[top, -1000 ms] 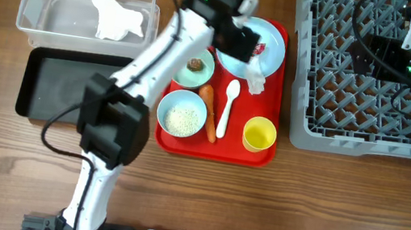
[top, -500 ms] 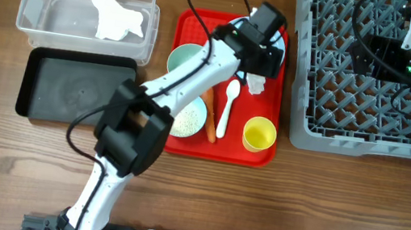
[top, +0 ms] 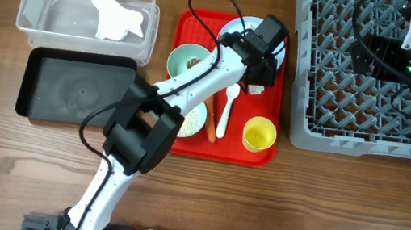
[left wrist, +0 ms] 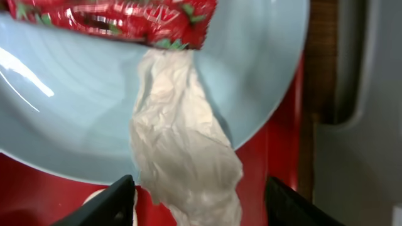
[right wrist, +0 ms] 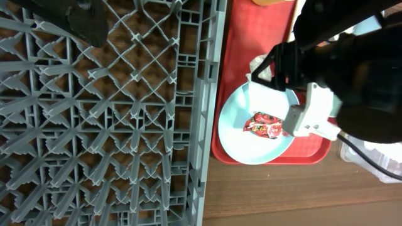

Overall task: Sort waste into correct bins and load items into the dishwasher rack
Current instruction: 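Reach the left gripper back to the plate and grasp remaining tissue, then carry the tissue to the clear bin and release it, then lower the left gripper onto the red candy wrapper and grasp, then carry the red wrapper left and drop it into the clear bin, then reach the left gripper to the green bowl rim and grasp it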

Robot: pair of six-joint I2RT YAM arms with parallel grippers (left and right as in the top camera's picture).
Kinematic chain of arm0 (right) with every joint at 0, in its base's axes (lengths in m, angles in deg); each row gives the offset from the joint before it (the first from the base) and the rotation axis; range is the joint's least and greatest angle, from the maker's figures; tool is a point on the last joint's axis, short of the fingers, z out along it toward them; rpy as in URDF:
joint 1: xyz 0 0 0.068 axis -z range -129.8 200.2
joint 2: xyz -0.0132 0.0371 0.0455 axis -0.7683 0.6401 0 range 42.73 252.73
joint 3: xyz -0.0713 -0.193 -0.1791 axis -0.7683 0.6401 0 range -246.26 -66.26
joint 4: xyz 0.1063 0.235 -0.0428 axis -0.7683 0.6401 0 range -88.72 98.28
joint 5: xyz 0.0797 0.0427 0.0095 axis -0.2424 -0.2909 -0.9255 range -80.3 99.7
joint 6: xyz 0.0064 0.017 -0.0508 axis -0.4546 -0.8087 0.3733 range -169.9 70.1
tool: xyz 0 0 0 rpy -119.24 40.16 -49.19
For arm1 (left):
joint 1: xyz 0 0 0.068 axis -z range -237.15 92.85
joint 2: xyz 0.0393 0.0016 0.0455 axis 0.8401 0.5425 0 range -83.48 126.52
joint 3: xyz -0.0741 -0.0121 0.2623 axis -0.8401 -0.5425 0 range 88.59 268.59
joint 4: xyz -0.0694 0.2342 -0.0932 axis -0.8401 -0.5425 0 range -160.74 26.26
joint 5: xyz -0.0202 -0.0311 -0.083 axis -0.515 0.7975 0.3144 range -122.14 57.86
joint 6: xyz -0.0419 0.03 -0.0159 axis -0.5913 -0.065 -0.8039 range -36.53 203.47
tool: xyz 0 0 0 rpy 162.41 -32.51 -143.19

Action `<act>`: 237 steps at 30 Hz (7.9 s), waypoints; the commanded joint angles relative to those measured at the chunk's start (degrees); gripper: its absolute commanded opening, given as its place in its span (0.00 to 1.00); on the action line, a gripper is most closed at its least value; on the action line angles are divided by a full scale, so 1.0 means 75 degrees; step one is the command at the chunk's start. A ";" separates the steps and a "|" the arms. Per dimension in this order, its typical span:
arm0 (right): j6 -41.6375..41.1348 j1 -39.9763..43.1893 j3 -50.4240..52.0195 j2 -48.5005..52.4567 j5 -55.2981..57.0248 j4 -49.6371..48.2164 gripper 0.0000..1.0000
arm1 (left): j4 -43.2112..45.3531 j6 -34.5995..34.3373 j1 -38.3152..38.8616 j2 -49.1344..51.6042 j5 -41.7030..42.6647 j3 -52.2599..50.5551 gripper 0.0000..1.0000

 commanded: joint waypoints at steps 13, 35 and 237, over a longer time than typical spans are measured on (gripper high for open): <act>-0.0058 0.0012 -0.0003 0.0131 0.0111 0.0000 0.97 | 0.0067 -0.0326 -0.0015 0.0201 -0.0105 -0.0050 0.04; -0.0067 0.0012 -0.0003 0.0131 0.0108 -0.0087 0.98 | -0.0475 0.0944 -0.1597 -0.2559 0.0067 0.0087 0.04; -0.0271 0.0009 -0.0003 0.0131 -0.0414 -0.0169 1.00 | -0.2183 0.3631 -0.1402 -0.1848 0.1177 -0.0178 0.99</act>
